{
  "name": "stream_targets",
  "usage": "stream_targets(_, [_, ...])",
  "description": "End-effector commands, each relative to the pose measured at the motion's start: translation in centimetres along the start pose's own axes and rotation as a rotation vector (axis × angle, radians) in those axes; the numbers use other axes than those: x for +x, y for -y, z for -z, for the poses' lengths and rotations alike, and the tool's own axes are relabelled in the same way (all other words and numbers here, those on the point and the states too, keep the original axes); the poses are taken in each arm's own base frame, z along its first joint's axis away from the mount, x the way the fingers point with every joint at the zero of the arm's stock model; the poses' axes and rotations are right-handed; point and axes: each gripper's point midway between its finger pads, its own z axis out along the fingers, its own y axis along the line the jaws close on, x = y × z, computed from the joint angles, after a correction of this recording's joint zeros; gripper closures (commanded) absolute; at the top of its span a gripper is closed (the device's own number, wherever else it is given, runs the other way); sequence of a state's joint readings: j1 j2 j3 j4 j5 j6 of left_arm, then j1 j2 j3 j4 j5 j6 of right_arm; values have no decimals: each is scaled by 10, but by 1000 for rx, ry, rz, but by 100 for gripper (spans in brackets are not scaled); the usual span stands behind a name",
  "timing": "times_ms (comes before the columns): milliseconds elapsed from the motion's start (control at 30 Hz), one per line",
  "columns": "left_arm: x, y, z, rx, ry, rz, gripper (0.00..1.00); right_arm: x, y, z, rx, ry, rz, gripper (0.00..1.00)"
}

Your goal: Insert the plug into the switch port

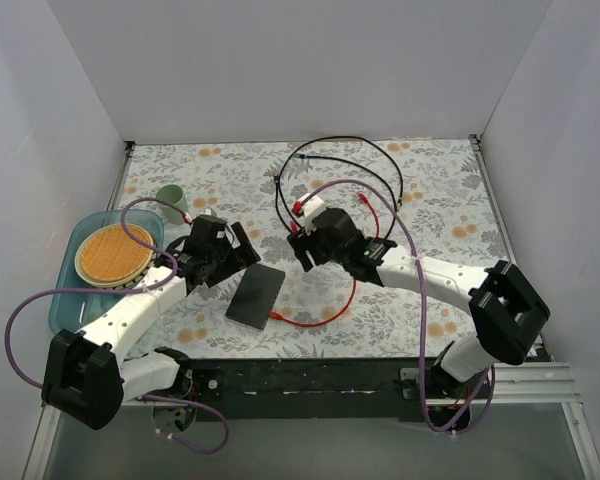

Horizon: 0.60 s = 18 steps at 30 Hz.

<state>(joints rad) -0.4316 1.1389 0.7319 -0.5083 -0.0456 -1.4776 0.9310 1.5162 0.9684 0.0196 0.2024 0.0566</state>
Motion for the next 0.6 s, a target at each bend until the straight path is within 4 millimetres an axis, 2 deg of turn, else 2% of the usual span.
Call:
stream_targets(0, [-33, 11, 10, 26, 68, -26, 2, -40, 36, -7, 54, 60, -59, 22])
stream_targets(33, [-36, 12, 9, 28, 69, -28, 2, -36, 49, -16, 71, 37, -73, 23])
stream_targets(67, [-44, 16, 10, 40, 76, -28, 2, -45, 51, -18, 55, 52, -79, 24])
stream_targets(133, [-52, 20, 10, 46, 81, -43, 2, -41, 63, -32, 66, 31, -87, 25])
stream_targets(200, [-60, 26, 8, 53, 83, -53, 2, -50, 62, -40, 33, 42, -87, 29])
stream_targets(267, [-65, 27, 6, 48, 83, -52, 2, -45, 56, -54, -10, 17, -78, 32])
stream_targets(300, [-65, 34, 5, 73, 65, -54, 2, -54, 54, -57, -24, 31, -79, 34])
stream_targets(367, [-65, 37, 3, 80, 54, -59, 2, -41, 52, -72, -30, -22, -84, 37])
stream_targets(400, [-66, 37, 1, 79, 49, -57, 2, -45, 52, -77, -32, -19, -87, 38])
stream_targets(433, [-65, 38, 1, 85, 45, -57, 2, -33, 52, -87, -30, -56, -92, 39])
stream_targets(500, [-62, 36, 0, 91, 38, -55, 2, -32, 51, -95, -33, -65, -94, 40])
stream_targets(567, [-60, 37, -1, 99, 35, -50, 2, -21, 51, -105, -32, -93, -102, 44])
